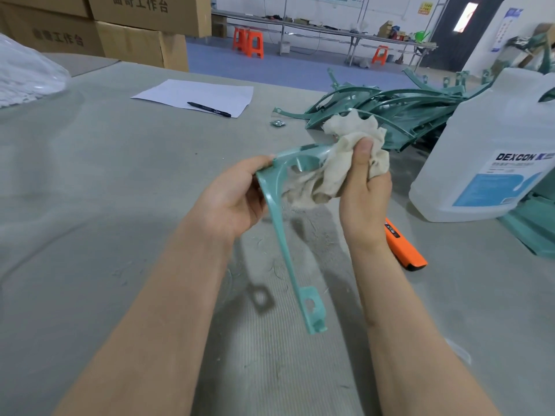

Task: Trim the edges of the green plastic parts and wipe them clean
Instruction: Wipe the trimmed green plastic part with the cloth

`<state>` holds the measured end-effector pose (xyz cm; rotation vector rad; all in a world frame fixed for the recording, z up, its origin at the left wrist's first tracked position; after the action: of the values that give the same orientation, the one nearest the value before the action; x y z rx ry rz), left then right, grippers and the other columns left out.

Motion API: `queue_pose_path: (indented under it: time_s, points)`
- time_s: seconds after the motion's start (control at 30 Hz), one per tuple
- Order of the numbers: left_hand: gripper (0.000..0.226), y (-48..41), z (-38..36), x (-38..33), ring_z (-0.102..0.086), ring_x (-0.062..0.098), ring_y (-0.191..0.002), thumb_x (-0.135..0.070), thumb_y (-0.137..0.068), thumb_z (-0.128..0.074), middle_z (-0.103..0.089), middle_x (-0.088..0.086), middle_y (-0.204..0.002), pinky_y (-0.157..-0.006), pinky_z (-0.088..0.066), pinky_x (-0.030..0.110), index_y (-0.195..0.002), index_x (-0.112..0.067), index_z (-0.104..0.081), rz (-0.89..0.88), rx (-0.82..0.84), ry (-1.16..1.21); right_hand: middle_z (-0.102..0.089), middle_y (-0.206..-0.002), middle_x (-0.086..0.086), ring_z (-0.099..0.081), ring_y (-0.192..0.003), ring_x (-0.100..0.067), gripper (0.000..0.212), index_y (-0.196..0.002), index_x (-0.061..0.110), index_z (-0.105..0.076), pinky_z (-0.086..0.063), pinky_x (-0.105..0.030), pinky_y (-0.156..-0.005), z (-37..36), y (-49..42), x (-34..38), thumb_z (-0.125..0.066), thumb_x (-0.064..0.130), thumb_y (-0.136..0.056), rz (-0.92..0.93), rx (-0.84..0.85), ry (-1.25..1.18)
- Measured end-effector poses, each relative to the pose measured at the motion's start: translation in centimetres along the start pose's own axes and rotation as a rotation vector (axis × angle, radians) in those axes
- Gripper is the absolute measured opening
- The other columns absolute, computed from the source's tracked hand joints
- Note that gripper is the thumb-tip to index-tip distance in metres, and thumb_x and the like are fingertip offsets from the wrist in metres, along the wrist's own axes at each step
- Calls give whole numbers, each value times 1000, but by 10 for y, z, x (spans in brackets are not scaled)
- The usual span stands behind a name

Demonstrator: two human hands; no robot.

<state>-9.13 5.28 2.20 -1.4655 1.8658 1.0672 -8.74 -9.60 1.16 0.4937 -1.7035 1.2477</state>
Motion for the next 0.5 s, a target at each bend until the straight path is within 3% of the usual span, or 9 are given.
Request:
queue_pose_path:
  time_s: [0.1,0.17,0.23,0.33,0.4,0.5]
  points:
    - [11,-2,0,0,-65,8,-54,-14,-96,-55,-69,2,-69,-55,-56,20,-93,-8,-64,-78,35,-41,-69,-99,9,-64,-101,-6,26,-99,25,-64,-50,-30,-96,3,-5,2,-42,39,-103,-178,-103,-139]
    - [10,-5,1,-1,-66,7,-60,-15,-95,-57,-70,0,-76,-56,-56,21,-94,-11,-65,-151,17,-104,-68,-105,11,-63,-108,-11,23,-100,31,-61,-50,-37,-100,7,-10,1,-43,46,-101,-363,-157,-242]
    - [10,-6,2,-1,-65,5,-58,-16,-95,-58,-70,-3,-72,-52,-52,19,-88,-14,-65,-224,-30,-179,-69,-111,4,-66,-107,-16,31,-109,25,-60,-56,-38,-90,9,-12,0,-42,49,-100,-530,-99,-349]
    - [9,-6,2,1,-68,6,-65,-17,-95,-59,-72,-4,-75,-57,-53,20,-88,-16,-66,-295,-60,-276,-74,-93,1,-71,-81,-13,28,-105,16,-62,-59,-29,-68,-1,-5,4,-47,39,-101,-697,109,-502]
    - [9,-6,1,2,-69,7,-67,-18,-95,-59,-72,-3,-77,-59,-53,22,-89,-16,-66,-310,-45,-329,-73,-87,-2,-69,-76,-14,20,-106,12,-62,-58,-29,-69,-8,-1,8,-50,27,-101,-701,177,-524]
    - [12,-3,-2,2,-67,6,-64,-18,-95,-58,-71,-3,-74,-58,-53,21,-87,-14,-66,-276,13,-368,-70,-82,-1,-67,-78,-17,17,-94,14,-61,-57,-33,-78,-9,-2,11,-49,21,-102,-581,99,-475]
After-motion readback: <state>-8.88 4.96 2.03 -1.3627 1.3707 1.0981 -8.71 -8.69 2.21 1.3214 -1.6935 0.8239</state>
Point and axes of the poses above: each hand's wrist, its own y-axis away from the middle knuckle, its own z-axis out of the back of the hand, x = y × z, the point moved 2 cm from there along -y, towards the middle knuckle
